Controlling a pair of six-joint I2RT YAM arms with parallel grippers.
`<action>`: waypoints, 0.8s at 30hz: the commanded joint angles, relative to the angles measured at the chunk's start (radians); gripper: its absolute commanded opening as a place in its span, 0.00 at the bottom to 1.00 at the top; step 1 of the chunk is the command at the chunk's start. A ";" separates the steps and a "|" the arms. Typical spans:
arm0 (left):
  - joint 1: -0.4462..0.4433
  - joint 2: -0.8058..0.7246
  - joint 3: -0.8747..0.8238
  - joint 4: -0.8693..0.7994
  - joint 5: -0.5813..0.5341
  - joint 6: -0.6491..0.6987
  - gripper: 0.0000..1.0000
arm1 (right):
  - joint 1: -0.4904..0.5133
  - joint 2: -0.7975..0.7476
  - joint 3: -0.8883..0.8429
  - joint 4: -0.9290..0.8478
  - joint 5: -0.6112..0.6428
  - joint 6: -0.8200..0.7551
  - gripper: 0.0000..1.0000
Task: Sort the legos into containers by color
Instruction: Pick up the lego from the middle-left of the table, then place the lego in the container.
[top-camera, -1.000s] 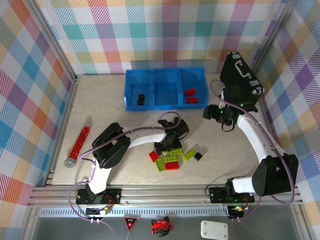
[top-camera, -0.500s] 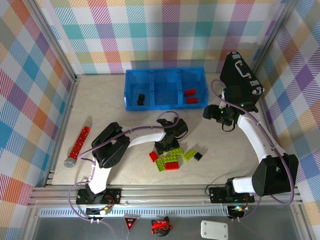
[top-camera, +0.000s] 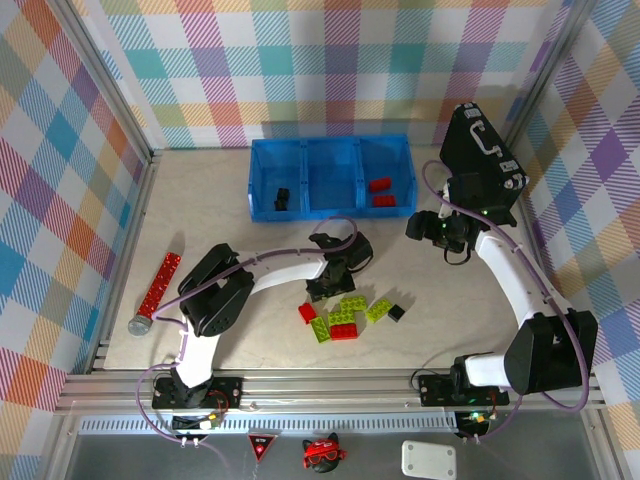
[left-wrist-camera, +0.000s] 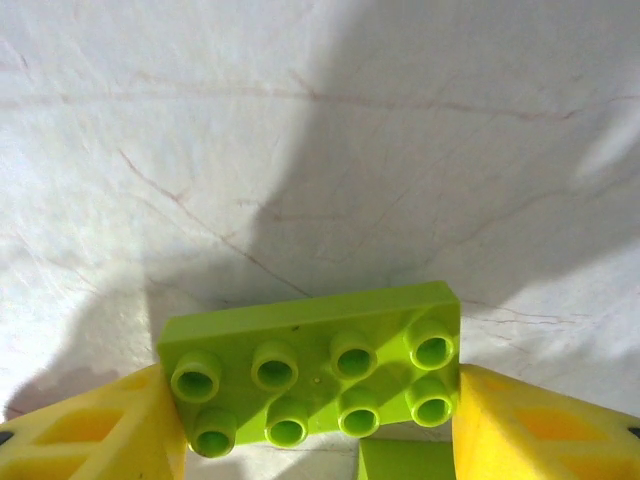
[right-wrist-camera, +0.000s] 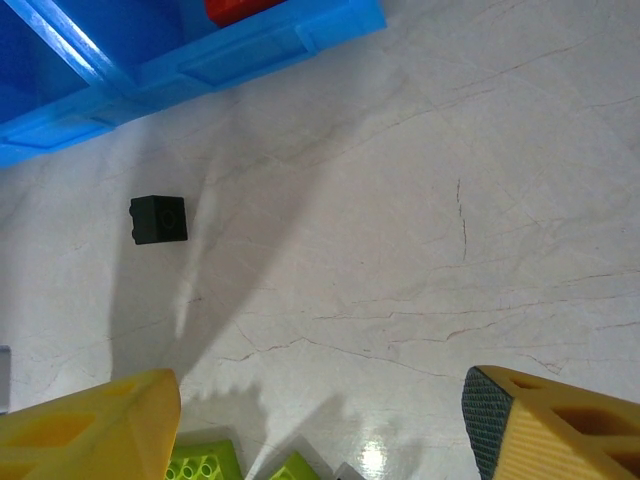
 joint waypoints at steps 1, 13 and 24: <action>0.023 -0.068 0.042 -0.016 -0.046 0.110 0.61 | -0.008 -0.035 -0.008 -0.022 0.001 -0.009 0.76; 0.122 -0.066 0.184 -0.033 -0.103 0.390 0.61 | -0.008 -0.080 -0.033 -0.054 0.038 0.040 0.76; 0.246 0.130 0.494 -0.049 -0.068 0.531 0.61 | -0.008 -0.127 -0.080 -0.084 0.026 0.063 0.76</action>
